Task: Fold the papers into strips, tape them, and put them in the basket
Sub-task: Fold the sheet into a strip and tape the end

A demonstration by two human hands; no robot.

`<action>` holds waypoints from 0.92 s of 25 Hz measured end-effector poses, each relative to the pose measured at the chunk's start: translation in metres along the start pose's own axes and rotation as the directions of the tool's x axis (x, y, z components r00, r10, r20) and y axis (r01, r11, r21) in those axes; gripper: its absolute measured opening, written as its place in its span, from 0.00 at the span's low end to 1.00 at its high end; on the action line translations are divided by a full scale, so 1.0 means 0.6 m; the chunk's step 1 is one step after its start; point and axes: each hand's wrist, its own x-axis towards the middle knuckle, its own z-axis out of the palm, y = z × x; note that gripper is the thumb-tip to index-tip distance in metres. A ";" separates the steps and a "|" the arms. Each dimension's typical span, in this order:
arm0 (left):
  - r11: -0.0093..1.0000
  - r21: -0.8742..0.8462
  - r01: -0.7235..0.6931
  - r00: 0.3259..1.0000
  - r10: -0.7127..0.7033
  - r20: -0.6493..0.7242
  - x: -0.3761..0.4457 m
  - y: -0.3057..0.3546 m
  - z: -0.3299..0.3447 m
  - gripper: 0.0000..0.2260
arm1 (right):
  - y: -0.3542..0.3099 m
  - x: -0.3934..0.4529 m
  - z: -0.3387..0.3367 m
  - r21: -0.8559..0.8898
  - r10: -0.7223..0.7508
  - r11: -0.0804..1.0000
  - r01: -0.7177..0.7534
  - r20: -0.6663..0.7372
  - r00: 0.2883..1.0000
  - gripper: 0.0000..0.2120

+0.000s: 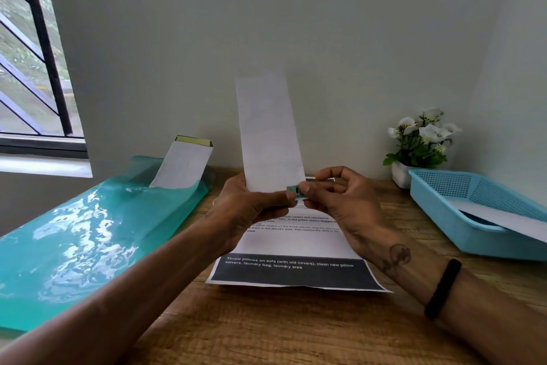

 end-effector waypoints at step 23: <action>0.975 -0.083 -0.205 0.933 0.169 -0.316 0.031 0.053 -0.065 0.16 | -0.012 0.001 0.001 -0.246 0.016 0.969 0.015 0.123 0.992 0.09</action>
